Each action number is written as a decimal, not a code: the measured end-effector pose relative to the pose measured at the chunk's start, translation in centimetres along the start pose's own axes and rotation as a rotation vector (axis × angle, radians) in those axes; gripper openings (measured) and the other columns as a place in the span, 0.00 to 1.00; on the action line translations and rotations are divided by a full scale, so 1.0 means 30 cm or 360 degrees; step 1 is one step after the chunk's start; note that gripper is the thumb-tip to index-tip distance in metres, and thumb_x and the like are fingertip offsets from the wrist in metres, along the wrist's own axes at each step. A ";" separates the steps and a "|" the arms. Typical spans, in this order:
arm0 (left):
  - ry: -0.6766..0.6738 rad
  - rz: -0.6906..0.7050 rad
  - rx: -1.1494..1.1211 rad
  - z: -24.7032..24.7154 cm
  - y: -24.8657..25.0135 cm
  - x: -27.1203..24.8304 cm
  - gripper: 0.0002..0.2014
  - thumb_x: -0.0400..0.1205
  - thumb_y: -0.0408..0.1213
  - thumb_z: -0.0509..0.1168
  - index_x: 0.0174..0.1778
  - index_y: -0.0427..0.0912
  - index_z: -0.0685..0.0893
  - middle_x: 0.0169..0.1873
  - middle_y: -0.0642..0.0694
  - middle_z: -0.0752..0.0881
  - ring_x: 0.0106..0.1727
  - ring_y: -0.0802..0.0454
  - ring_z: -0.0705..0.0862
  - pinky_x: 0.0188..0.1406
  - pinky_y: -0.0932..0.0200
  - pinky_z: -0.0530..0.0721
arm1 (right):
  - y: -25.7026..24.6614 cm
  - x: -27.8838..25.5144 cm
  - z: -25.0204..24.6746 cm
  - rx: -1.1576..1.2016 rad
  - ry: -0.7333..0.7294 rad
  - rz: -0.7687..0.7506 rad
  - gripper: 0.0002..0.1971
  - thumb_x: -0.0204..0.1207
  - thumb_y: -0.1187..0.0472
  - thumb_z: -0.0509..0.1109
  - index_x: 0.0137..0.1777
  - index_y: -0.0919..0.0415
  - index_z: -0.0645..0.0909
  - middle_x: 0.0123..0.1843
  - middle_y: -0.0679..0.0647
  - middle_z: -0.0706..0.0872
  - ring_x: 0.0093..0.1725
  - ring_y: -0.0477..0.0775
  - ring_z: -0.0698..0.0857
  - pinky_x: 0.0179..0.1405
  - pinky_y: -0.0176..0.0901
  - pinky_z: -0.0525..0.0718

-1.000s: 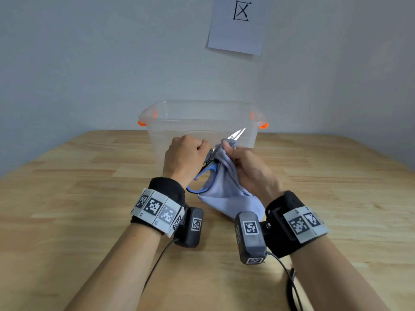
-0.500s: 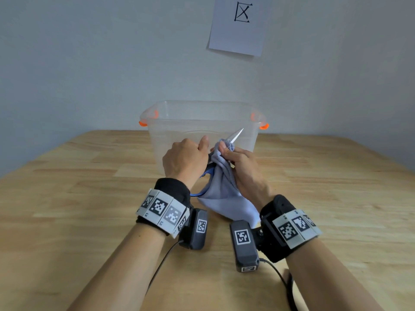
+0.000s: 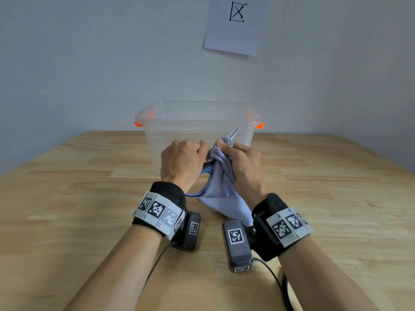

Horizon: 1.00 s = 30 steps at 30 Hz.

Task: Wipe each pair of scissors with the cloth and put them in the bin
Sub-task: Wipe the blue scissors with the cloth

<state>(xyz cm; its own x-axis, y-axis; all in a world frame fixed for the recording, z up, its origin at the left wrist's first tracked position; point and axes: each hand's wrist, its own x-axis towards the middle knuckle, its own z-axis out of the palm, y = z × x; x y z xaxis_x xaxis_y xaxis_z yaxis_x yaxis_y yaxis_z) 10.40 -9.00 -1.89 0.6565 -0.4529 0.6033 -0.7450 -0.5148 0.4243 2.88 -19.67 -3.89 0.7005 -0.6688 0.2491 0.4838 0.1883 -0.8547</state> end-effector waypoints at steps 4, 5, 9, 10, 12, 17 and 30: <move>-0.0041 0.0055 0.0014 0.004 0.002 0.000 0.27 0.87 0.42 0.60 0.20 0.44 0.66 0.16 0.47 0.61 0.30 0.34 0.68 0.33 0.53 0.63 | 0.001 0.009 -0.012 -0.0040 0.0112 -0.0089 0.14 0.78 0.70 0.74 0.30 0.66 0.85 0.26 0.56 0.85 0.27 0.47 0.85 0.29 0.32 0.83; -0.0042 0.0069 0.0014 0.005 0.001 0.000 0.29 0.87 0.42 0.60 0.18 0.43 0.63 0.15 0.47 0.61 0.30 0.34 0.67 0.32 0.53 0.63 | 0.000 0.010 -0.015 -0.0041 0.0136 -0.0092 0.14 0.79 0.70 0.74 0.30 0.67 0.84 0.26 0.56 0.85 0.26 0.46 0.84 0.28 0.31 0.83; -0.0023 0.0130 -0.0007 0.006 -0.005 0.003 0.31 0.87 0.41 0.61 0.16 0.44 0.59 0.14 0.46 0.59 0.27 0.34 0.66 0.30 0.53 0.63 | -0.001 0.016 -0.019 -0.0079 0.0169 -0.0120 0.12 0.79 0.67 0.74 0.33 0.67 0.85 0.29 0.58 0.85 0.28 0.48 0.84 0.29 0.32 0.82; -0.0019 0.0140 -0.0011 0.006 -0.005 0.005 0.31 0.87 0.41 0.61 0.16 0.42 0.61 0.15 0.44 0.60 0.26 0.35 0.66 0.30 0.53 0.64 | 0.001 0.020 -0.019 -0.0063 0.0176 -0.0123 0.12 0.79 0.68 0.74 0.33 0.67 0.85 0.29 0.57 0.85 0.29 0.47 0.84 0.29 0.32 0.83; -0.0008 0.0158 -0.0014 0.004 -0.007 0.007 0.30 0.86 0.40 0.62 0.16 0.39 0.63 0.17 0.38 0.63 0.27 0.35 0.65 0.30 0.52 0.64 | 0.002 0.026 -0.022 -0.0028 0.0188 -0.0126 0.12 0.80 0.70 0.72 0.33 0.67 0.84 0.27 0.54 0.85 0.28 0.45 0.84 0.29 0.30 0.82; -0.0012 0.0216 0.0019 0.009 -0.014 0.006 0.30 0.86 0.40 0.63 0.17 0.40 0.62 0.15 0.47 0.55 0.25 0.36 0.63 0.28 0.53 0.63 | -0.009 0.031 -0.034 0.0001 0.0194 -0.0142 0.12 0.81 0.68 0.71 0.35 0.70 0.85 0.27 0.58 0.85 0.27 0.48 0.84 0.27 0.34 0.83; -0.0155 0.0145 0.0017 0.005 -0.005 0.006 0.30 0.86 0.42 0.59 0.17 0.41 0.61 0.16 0.45 0.61 0.24 0.39 0.64 0.28 0.52 0.70 | 0.007 0.074 -0.089 0.0085 0.0336 -0.0148 0.10 0.81 0.69 0.71 0.38 0.69 0.86 0.29 0.56 0.87 0.30 0.50 0.86 0.38 0.42 0.86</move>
<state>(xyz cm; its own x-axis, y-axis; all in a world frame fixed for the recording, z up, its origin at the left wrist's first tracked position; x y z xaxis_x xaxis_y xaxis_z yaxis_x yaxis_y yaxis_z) 10.65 -9.13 -1.95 0.5947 -0.5666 0.5703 -0.8012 -0.4756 0.3630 3.13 -23.03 -4.72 0.5289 -0.8197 0.2201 0.5722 0.1528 -0.8058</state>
